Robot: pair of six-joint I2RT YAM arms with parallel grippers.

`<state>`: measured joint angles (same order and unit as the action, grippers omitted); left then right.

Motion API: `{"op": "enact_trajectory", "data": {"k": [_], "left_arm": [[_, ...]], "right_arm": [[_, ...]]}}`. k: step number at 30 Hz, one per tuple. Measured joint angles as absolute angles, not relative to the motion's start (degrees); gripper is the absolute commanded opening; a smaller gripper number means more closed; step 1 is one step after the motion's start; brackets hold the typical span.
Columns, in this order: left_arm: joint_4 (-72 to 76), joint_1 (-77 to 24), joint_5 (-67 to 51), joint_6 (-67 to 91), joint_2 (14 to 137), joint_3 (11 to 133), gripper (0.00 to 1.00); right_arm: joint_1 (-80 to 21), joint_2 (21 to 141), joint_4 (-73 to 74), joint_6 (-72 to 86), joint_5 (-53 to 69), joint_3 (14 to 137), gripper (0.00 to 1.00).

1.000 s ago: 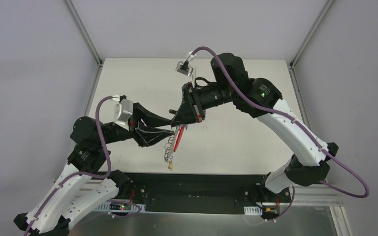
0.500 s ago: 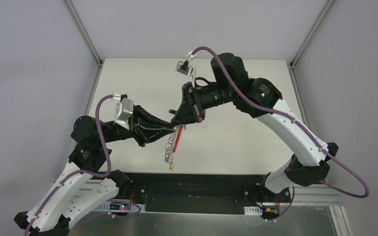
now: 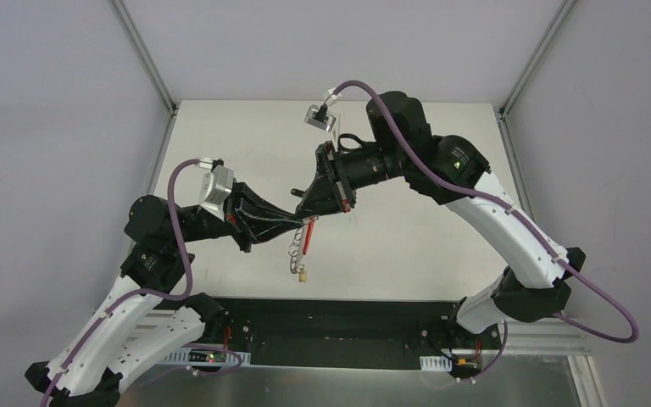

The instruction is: Put the keys on the keyring

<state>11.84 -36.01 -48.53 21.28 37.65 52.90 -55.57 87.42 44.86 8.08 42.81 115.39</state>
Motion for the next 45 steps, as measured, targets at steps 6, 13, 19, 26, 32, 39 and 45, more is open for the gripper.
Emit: {"op": "enact_trajectory", "data": {"k": [6,13,19,26,32,39,45], "left_arm": [[11.7,-36.0,-47.7,21.5,37.1,52.9,0.00],[11.7,-36.0,-46.8,21.5,36.5,52.9,0.00],[11.8,-36.0,-46.2,21.5,36.5,52.9,0.00],[11.9,-36.0,-45.7,21.6,36.0,52.9,0.00],[14.4,-36.0,-44.3,23.2,35.6,52.9,0.00],[17.2,-36.0,-42.8,25.1,35.4,52.8,0.00],[18.4,-36.0,-41.8,26.5,35.2,52.8,0.00]], "right_arm": [[-55.7,87.3,44.7,7.9,42.3,115.4,0.07],[-56.0,85.0,42.8,7.5,39.5,113.5,0.32],[-56.0,81.9,41.9,7.2,36.3,111.1,0.42],[-56.0,76.0,38.5,5.4,33.0,104.0,0.44],[-56.0,68.8,33.1,2.3,32.5,93.9,0.43],[-56.6,66.3,26.7,-1.2,34.0,88.4,0.42],[-57.3,66.3,20.7,-2.7,36.9,88.0,0.43]]}}
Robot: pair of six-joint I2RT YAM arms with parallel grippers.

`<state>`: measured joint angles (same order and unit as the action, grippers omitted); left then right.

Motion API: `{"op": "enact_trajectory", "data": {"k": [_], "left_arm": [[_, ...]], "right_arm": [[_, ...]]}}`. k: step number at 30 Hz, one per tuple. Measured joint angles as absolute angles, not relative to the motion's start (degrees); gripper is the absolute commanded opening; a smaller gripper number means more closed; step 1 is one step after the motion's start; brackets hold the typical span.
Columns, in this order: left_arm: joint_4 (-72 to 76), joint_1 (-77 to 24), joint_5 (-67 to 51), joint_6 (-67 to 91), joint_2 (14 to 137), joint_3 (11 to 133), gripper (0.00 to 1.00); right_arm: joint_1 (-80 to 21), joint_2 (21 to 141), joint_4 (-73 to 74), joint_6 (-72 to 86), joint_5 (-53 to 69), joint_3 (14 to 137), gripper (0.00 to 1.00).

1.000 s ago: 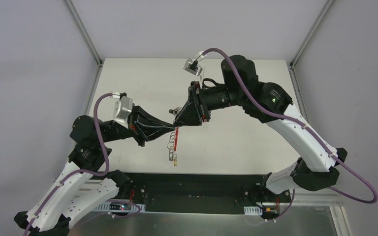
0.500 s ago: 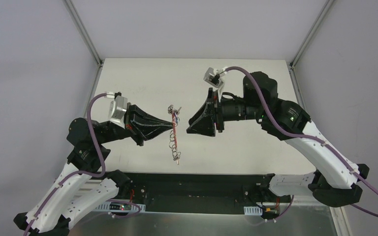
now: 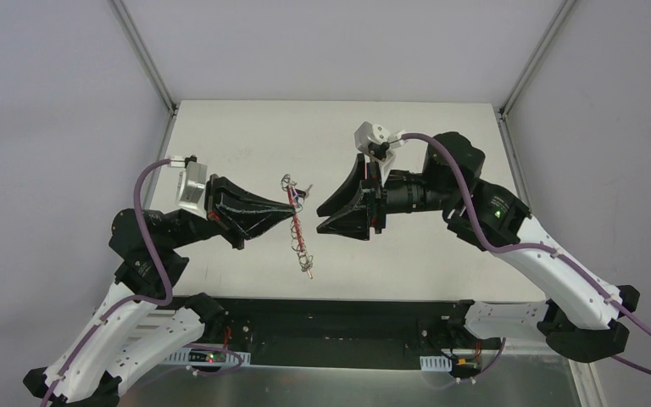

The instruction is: Put the keys on the keyring

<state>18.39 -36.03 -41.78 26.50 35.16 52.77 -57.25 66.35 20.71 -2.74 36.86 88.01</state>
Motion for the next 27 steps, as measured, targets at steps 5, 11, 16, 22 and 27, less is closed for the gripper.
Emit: {"op": "enact_trajectory", "data": {"k": [5,11,16,22,27], "left_arm": [[19.3,-36.0,-41.4,27.1,35.1,52.7,0.00],[19.9,-36.0,-41.3,28.0,34.4,52.5,0.00],[21.2,-36.0,-41.3,28.6,33.7,52.3,0.00],[22.2,-36.0,-41.3,29.4,33.6,51.9,0.00],[22.2,-36.0,-41.3,29.5,33.4,51.6,0.00]], "right_arm": [[-58.2,66.4,17.1,-4.2,39.1,87.5,0.43],[-59.5,67.1,14.8,-6.3,40.1,87.5,0.43],[-60.6,68.7,14.2,-8.0,40.1,87.9,0.42],[-61.4,70.0,13.5,-9.0,39.7,89.0,0.41],[-62.2,70.1,12.9,-9.4,39.4,89.9,0.40]]}}
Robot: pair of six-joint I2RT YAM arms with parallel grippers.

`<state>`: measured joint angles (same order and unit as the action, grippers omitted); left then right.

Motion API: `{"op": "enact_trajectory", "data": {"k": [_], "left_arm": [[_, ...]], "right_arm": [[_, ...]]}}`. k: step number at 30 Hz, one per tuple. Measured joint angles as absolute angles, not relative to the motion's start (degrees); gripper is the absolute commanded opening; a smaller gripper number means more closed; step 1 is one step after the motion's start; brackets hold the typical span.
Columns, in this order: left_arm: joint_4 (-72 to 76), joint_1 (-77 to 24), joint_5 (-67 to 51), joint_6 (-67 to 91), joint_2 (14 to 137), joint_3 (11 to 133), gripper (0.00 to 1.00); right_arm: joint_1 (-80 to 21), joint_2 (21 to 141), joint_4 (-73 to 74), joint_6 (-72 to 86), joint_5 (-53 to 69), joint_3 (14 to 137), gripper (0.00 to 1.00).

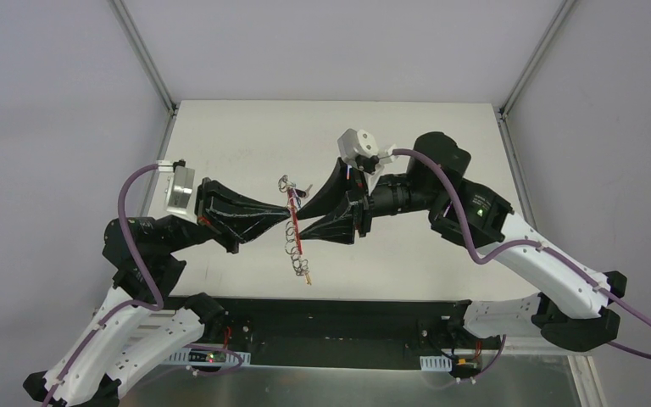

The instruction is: Put the keys on the keyring

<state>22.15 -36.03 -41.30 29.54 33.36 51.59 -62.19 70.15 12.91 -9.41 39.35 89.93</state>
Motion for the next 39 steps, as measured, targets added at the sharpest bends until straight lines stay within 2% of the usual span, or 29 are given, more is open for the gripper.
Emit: {"op": "enact_trajectory", "data": {"k": [39], "left_arm": [[23.8,-36.0,-41.4,30.7,31.3,50.8,0.00]], "right_arm": [[-64.6,71.8,13.8,-10.8,36.8,92.7,0.39]]}}
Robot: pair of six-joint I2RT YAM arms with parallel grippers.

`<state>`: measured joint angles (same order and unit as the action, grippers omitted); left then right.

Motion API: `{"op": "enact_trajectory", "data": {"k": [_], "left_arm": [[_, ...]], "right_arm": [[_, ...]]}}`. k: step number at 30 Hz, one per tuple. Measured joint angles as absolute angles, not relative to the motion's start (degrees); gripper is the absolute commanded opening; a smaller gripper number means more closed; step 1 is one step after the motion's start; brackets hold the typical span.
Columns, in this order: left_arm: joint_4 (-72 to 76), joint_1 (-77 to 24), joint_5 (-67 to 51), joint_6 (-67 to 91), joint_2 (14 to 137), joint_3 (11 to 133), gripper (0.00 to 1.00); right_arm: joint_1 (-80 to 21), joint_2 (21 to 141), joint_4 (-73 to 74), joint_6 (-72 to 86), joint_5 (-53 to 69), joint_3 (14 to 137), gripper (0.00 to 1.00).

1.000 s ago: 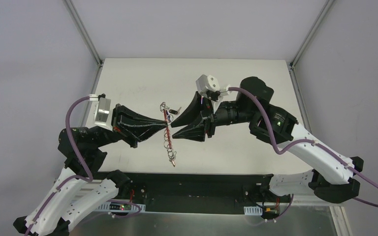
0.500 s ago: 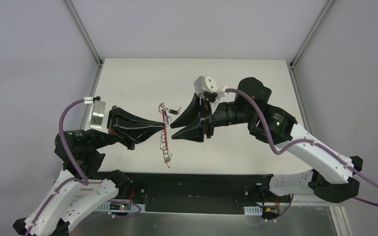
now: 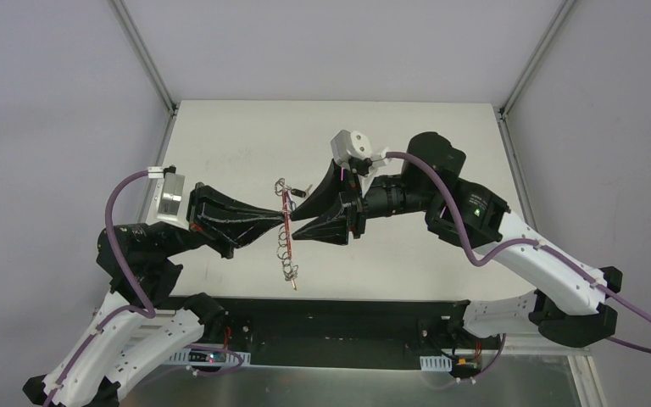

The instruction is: Put the keys on the keyring

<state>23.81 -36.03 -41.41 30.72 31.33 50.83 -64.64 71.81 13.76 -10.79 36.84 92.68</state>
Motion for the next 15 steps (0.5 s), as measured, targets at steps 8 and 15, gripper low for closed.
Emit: {"op": "enact_trajectory", "data": {"k": [8,15], "left_arm": [[24.5,-36.0,-41.4,30.8,31.3,50.8,0.00],[25.1,-36.0,-41.5,30.9,31.0,50.8,0.00]], "right_arm": [[-65.0,72.2,13.9,-11.0,36.4,93.4,0.31],[-65.1,73.0,14.0,-11.2,35.4,94.4,0.12]]}}
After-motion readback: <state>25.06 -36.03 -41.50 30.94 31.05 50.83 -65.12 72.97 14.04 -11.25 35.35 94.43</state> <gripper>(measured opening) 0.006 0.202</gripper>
